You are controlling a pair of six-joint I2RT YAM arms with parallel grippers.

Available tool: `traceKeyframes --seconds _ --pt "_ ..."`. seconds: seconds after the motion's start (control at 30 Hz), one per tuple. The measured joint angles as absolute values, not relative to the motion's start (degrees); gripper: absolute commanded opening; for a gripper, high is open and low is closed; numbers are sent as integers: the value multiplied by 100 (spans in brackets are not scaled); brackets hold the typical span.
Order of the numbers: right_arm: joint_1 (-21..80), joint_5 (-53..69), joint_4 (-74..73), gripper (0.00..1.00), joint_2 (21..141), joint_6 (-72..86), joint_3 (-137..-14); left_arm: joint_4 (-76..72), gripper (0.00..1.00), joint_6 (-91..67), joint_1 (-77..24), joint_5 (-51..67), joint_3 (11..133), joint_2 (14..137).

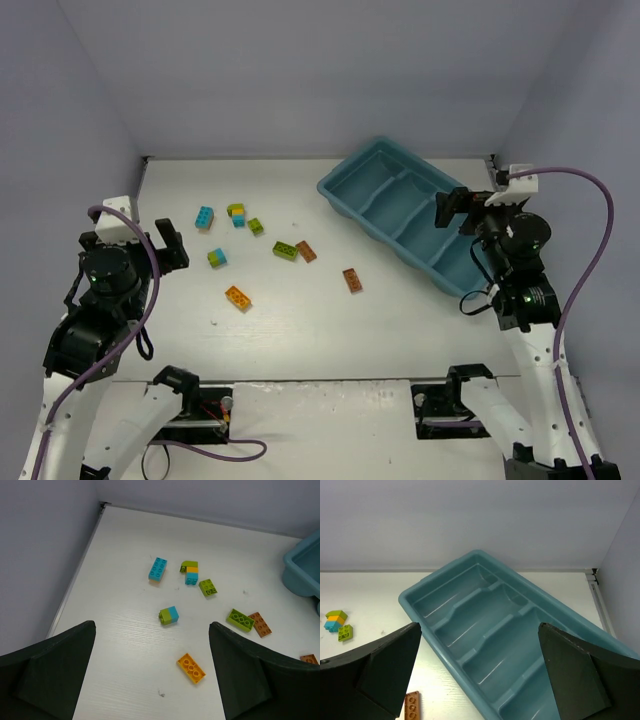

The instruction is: Sort the legos into containers by color

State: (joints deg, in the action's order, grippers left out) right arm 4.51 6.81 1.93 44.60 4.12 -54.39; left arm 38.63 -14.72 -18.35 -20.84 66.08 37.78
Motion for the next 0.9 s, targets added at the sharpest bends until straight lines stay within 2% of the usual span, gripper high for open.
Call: traceKeyframes --seconds 0.17,0.33,0.47,0.5,0.6,0.7,0.73,0.9 --pt "451 690 196 100 4700 650 -5454 3863 89 -1483 -1835 -2080 6608 3795" --pt "489 1208 121 100 5271 858 -5559 3863 89 -1535 -1835 -2010 6608 3896" --pt "1129 1155 -128 100 6119 858 -5924 3863 89 -1597 -1835 -1929 6608 4001" --pt "1455 1057 -158 98 6311 847 -5953 3863 89 -1616 -1835 -1920 6608 4025" --pt "2381 902 -301 81 6855 832 -5953 3865 89 -1673 -1835 -1841 6608 4101" --pt "2840 825 -386 67 7411 893 -5944 3870 89 -1721 -1835 -1758 6608 4156" --pt "2930 781 -403 59 7581 899 -5937 3870 89 -1732 -1835 -1732 6608 4169" --pt "3295 580 -495 52 8342 1057 -5822 3872 89 -1841 -1835 -1584 6598 4222"
